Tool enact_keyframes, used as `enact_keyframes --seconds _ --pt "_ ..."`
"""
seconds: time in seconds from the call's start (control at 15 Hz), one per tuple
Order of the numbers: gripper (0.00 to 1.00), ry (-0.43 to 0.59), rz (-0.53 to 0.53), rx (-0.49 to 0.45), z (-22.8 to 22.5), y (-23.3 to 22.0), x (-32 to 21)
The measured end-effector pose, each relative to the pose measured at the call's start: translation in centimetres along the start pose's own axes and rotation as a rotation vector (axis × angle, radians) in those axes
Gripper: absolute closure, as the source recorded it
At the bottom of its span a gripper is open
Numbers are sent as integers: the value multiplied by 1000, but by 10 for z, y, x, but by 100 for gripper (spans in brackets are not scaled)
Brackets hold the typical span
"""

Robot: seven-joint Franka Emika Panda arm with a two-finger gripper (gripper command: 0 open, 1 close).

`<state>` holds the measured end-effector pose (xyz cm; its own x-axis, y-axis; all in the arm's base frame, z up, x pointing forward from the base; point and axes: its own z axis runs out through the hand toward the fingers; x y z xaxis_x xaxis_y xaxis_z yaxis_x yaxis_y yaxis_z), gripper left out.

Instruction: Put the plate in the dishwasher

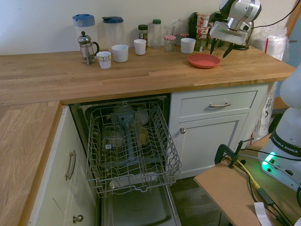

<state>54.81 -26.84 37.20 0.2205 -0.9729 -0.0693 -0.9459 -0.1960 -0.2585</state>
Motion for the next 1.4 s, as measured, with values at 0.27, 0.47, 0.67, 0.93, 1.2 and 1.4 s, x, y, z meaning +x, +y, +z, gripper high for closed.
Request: enact_keyframes --seconds 0.27,0.47,0.67,0.93,1.2,1.4 --pt "0 -35 8 17 15 1 15" --pt "100 -72 -1 39 20 3 22" --pt "100 -102 -9 50 25 5 21" --pt "100 -120 -3 57 33 6 21" --pt "100 -142 4 68 40 4 22" --pt "100 -159 12 72 43 4 24"
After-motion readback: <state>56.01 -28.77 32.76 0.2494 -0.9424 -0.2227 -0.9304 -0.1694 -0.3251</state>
